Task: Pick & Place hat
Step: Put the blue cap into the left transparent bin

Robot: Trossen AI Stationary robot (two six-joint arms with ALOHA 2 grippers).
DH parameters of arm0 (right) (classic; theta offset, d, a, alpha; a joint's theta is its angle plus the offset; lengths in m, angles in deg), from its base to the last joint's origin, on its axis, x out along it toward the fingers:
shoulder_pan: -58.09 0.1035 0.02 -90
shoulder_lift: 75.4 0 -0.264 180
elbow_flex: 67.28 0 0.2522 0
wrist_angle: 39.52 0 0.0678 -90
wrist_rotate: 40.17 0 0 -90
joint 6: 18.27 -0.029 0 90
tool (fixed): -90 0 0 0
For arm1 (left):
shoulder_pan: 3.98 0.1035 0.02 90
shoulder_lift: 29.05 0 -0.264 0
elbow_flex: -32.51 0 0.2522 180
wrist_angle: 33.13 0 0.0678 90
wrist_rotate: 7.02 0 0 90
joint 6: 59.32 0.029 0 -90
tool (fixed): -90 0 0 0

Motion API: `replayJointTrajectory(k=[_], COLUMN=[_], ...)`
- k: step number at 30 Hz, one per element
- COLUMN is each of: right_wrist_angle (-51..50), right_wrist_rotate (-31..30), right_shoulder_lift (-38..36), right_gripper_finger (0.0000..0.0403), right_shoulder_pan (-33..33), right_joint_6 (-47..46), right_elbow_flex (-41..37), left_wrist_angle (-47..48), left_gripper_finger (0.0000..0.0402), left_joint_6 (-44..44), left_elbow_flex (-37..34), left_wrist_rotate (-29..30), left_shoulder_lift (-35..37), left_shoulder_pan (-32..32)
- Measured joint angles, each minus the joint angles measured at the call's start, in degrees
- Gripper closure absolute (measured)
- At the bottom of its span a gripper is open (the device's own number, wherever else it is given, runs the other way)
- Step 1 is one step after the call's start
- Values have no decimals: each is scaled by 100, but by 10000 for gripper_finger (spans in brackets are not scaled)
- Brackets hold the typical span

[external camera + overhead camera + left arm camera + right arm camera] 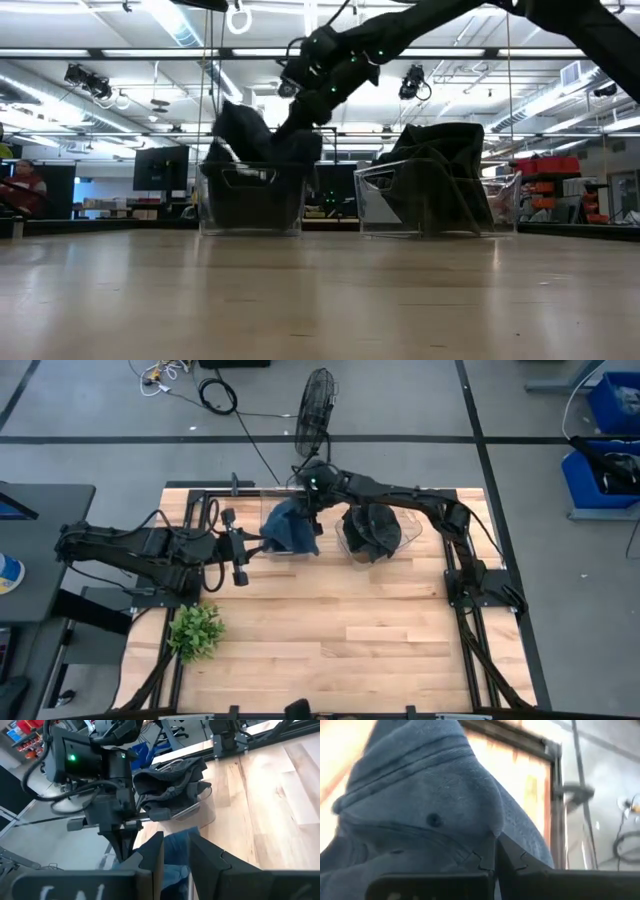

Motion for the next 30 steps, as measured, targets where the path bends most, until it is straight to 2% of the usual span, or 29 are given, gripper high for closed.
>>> replayJointTrajectory(k=[9, 11, 20, 30], right_wrist_angle=[-333, -255, 1259, 335], right_wrist_rotate=[193, 24, -320, -355], right_shoulder_lift=[-6, 12, 63, 211], right_gripper_finger=[401, 399, 392, 390], right_shoulder_pan=[42, 50, 118, -57], right_joint_6=[-22, 118, 761, 418], right_elbow_flex=[2, 2, 8, 4], left_wrist_angle=[97, 142, 449, 483], left_gripper_finger=[314, 314, 314, 314], left_joint_6=[-203, -273, -521, -526], left_elbow_flex=[0, 0, -2, -2], left_wrist_rotate=[0, -1, -2, -2], left_shoulder_lift=[-2, -2, -2, -2], left_shoulder_pan=[0, 0, 0, 0])
